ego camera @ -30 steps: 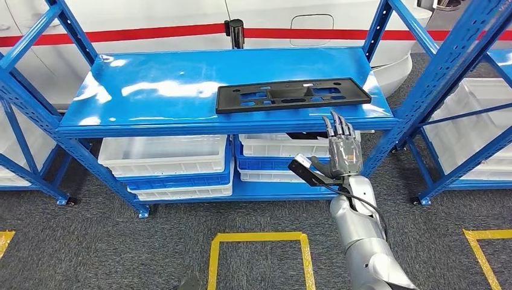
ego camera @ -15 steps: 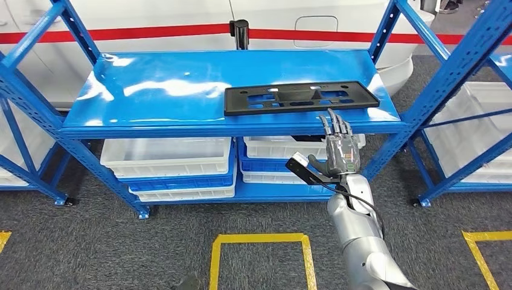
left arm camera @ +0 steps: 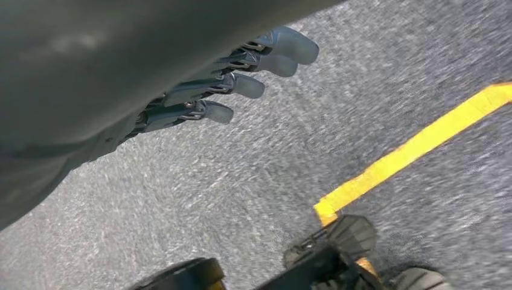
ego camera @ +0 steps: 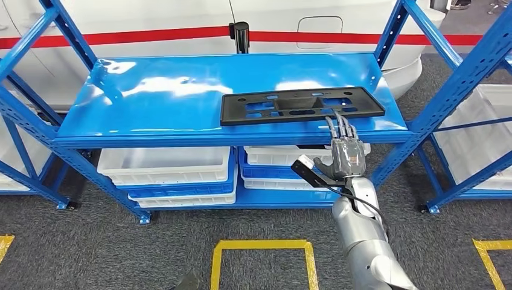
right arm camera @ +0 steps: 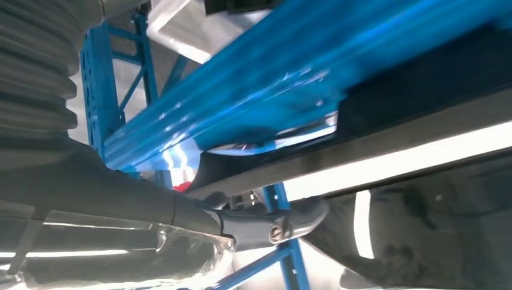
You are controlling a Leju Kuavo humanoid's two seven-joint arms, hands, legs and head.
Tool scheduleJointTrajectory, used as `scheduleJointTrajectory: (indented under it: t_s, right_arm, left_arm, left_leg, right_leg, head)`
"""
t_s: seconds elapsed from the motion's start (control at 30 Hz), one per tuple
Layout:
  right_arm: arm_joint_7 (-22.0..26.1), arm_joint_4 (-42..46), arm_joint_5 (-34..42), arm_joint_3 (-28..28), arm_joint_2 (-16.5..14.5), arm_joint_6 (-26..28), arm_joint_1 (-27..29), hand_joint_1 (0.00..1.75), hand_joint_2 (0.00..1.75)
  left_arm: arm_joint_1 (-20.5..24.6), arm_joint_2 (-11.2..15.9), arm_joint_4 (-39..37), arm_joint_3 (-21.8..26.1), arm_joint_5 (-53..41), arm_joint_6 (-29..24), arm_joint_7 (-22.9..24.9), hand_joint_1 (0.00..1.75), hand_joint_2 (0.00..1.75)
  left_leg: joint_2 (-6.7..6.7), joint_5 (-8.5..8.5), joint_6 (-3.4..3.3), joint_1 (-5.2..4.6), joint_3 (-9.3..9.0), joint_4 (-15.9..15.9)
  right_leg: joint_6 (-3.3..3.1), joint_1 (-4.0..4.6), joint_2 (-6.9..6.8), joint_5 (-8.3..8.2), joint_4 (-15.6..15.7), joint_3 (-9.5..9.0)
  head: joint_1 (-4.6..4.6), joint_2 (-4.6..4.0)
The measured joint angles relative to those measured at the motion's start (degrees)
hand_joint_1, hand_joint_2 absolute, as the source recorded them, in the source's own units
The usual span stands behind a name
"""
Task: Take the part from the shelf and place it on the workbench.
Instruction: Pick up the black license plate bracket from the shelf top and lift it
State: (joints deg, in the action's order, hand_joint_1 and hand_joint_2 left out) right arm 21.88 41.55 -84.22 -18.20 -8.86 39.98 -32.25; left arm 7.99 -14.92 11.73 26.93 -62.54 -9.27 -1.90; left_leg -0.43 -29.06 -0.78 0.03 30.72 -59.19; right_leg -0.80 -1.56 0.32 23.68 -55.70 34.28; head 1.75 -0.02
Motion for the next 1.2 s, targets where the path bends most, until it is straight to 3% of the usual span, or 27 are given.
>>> scheduleJointTrajectory:
  t_s: [0.07,0.13,0.17,0.2,0.27,0.33,0.37,0.4,0.5,0.57,0.63,0.67,0.7,0.77,0.8,0.87,0.93,1.0,1.07,1.2]
  right_arm:
    - [0.00,-0.03,0.01,-0.01,-0.08,0.00,-0.05,0.00,1.75]
    - [0.01,-0.13,0.01,-0.01,-0.14,0.00,0.16,0.00,1.75]
    - [0.02,-0.20,0.01,-0.01,-0.17,0.00,0.27,0.00,1.75]
    - [0.02,-0.26,0.01,-0.01,-0.23,0.00,0.33,0.00,1.75]
    - [0.11,-0.34,0.09,-0.02,-0.44,0.00,0.34,0.00,1.75]
    - [0.67,-0.56,0.45,-0.08,-0.75,0.02,0.34,0.00,1.75]
    - [1.10,-0.67,0.67,-0.14,-0.91,0.04,0.39,0.00,1.75]
    - [1.52,-0.73,0.81,-0.19,-1.08,0.07,0.40,0.00,1.75]
    - [2.18,-0.47,0.93,-0.28,-1.32,0.14,0.38,0.00,1.75]
    - [2.32,-0.42,0.94,-0.36,-1.28,0.15,0.48,0.00,1.75]
    - [2.56,-0.54,0.86,-0.44,-1.26,0.15,0.64,0.00,1.75]
    - [2.72,-0.59,0.83,-0.47,-1.26,0.15,0.69,0.00,1.75]
    - [2.93,-0.63,0.86,-0.53,-1.28,0.15,0.71,0.00,1.75]
    - [3.31,-0.67,1.08,-0.73,-1.38,0.15,0.71,0.00,1.75]
    - [3.49,-0.70,1.22,-0.85,-1.58,0.15,0.67,0.00,1.75]
    - [3.70,-0.70,1.43,-1.01,-2.07,0.15,0.49,0.00,1.75]
    - [3.80,-0.67,1.53,-1.08,-2.41,0.15,0.16,0.00,1.75]
    - [3.85,-0.68,1.54,-1.15,-2.52,0.15,-0.11,0.00,0.87]
    - [4.10,-0.68,1.69,-1.31,-2.61,0.15,-0.23,0.00,0.00]
    - [5.10,-0.68,1.91,-2.36,-2.59,0.15,-0.67,0.00,0.00]
  left_arm:
    - [0.00,0.01,-0.01,0.06,0.22,0.14,-0.01,0.00,0.00]
    - [-0.06,0.02,-0.02,0.30,0.44,0.51,-0.03,0.00,0.00]
    - [-0.08,0.02,-0.02,0.48,0.52,0.67,-0.04,0.00,0.00]
    - [-0.09,0.02,-0.02,0.65,0.62,0.77,-0.04,0.00,0.00]
    - [-0.13,0.04,-0.02,0.88,0.67,0.78,0.00,0.00,0.00]
    - [-0.20,0.22,-0.04,0.92,0.32,0.69,0.03,0.00,0.00]
    - [-0.24,0.28,-0.05,0.91,0.08,0.62,0.08,0.00,0.00]
    - [-0.23,0.33,-0.05,0.90,-0.09,0.55,0.13,0.00,0.00]
    - [-0.06,0.30,-0.01,0.91,-0.28,0.38,0.21,0.00,0.00]
    - [0.13,0.30,0.01,0.92,-0.36,0.34,0.19,0.00,0.00]
    - [0.23,0.28,0.01,0.87,-0.61,0.44,0.12,0.00,0.00]
    - [0.23,0.28,-0.01,0.84,-0.75,0.50,0.04,0.00,0.00]
    - [0.22,0.28,-0.01,0.80,-0.88,0.57,-0.08,0.00,0.00]
    - [0.24,0.29,-0.01,0.75,-1.07,0.66,-0.27,0.00,0.00]
    - [0.26,0.33,0.01,0.74,-1.17,0.67,-0.32,0.00,0.00]
    - [0.25,0.39,0.04,0.73,-1.31,0.65,-0.34,0.00,0.00]
    - [0.18,0.39,0.05,0.72,-1.34,0.62,-0.35,0.00,0.00]
    - [0.15,0.38,0.05,0.72,-1.36,0.61,-0.35,0.00,0.00]
    - [0.15,0.36,0.05,0.70,-1.40,0.61,-0.36,0.00,0.00]
    - [0.14,0.34,0.05,0.48,-1.59,0.60,-0.48,0.00,0.00]
  left_leg:
    - [0.16,-2.46,0.82,0.39,3.77,-6.72]
    - [0.19,-4.42,1.30,0.66,8.41,-12.88]
    - [0.20,-4.07,1.33,0.73,9.74,-13.41]
    - [0.20,-2.57,1.18,0.74,10.11,-11.88]
    - [0.13,3.81,0.15,0.47,8.85,-4.42]
    - [-0.06,8.64,-1.24,-0.20,7.73,0.67]
    - [-0.11,9.55,-1.79,-0.58,7.44,1.60]
    - [-0.12,9.26,-2.09,-0.86,7.20,1.62]
    - [0.15,9.66,-2.77,-0.54,5.17,4.35]
    - [0.26,9.70,-2.99,-0.30,4.33,5.41]
    - [0.40,9.41,-3.18,-0.21,4.25,5.43]
    - [0.44,9.23,-3.17,-0.13,4.22,5.34]
    - [0.43,9.00,-3.03,0.05,4.18,5.11]
    - [0.20,8.22,-2.27,0.47,4.36,3.85]
    - [0.04,7.40,-1.70,0.56,4.72,2.78]
    - [0.01,5.79,-0.84,0.35,5.40,1.00]
    - [0.14,5.58,-0.91,0.30,5.56,0.76]
    - [0.17,6.39,-0.84,0.51,5.50,1.12]
    - [0.21,6.83,-0.28,0.66,5.41,1.32]
    - [0.21,6.98,0.09,0.69,5.34,1.41]
  right_leg:
    - [-0.63,0.10,0.09,0.85,0.00,-1.04]
    - [-0.68,0.26,0.21,1.81,-0.04,-2.14]
    - [-0.61,0.32,0.30,2.32,-0.06,-2.85]
    - [-0.50,0.39,0.38,2.83,-0.07,-3.67]
    - [-0.25,0.49,0.53,3.95,0.03,-5.18]
    - [0.16,0.54,0.71,4.82,0.30,-6.16]
    - [0.42,0.44,0.81,5.07,0.52,-6.30]
    - [0.71,0.44,0.90,5.17,0.85,-6.63]
    - [1.09,0.81,0.54,6.09,0.24,-6.22]
    - [0.95,0.79,0.26,8.17,-5.89,-2.65]
    - [1.37,0.42,0.25,10.11,-13.92,2.92]
    - [2.07,0.07,0.23,10.00,-15.78,4.72]
    - [3.13,-0.39,0.18,8.81,-15.08,5.12]
    - [5.56,-1.60,-0.18,4.80,-7.80,2.38]
    - [6.17,-2.01,-0.42,3.17,-4.32,0.73]
    - [5.14,-2.16,-0.69,2.03,-1.30,-0.85]
    - [3.57,-1.76,-0.59,1.94,-1.62,-0.68]
    - [3.36,-1.52,-0.50,1.68,-1.63,-0.54]
    - [3.19,-1.29,-0.42,1.57,-1.65,-0.43]
    - [3.16,-1.10,-0.41,1.56,-1.68,-0.40]
  head:
    - [0.04,0.00]
    - [0.06,0.00]
    - [0.06,0.00]
    - [0.07,0.00]
    - [0.04,0.00]
    - [-0.29,0.00]
    - [-0.36,0.00]
    - [-0.42,0.00]
    - [-0.30,0.00]
    - [-0.50,0.00]
    - [-0.60,0.00]
    - [-0.59,0.00]
    - [-0.59,0.00]
    - [-0.66,0.00]
    - [-0.86,0.00]
    - [-0.84,0.00]
    - [-0.57,0.00]
    - [-0.55,0.00]
    - [-0.54,0.00]
    - [-0.56,0.00]
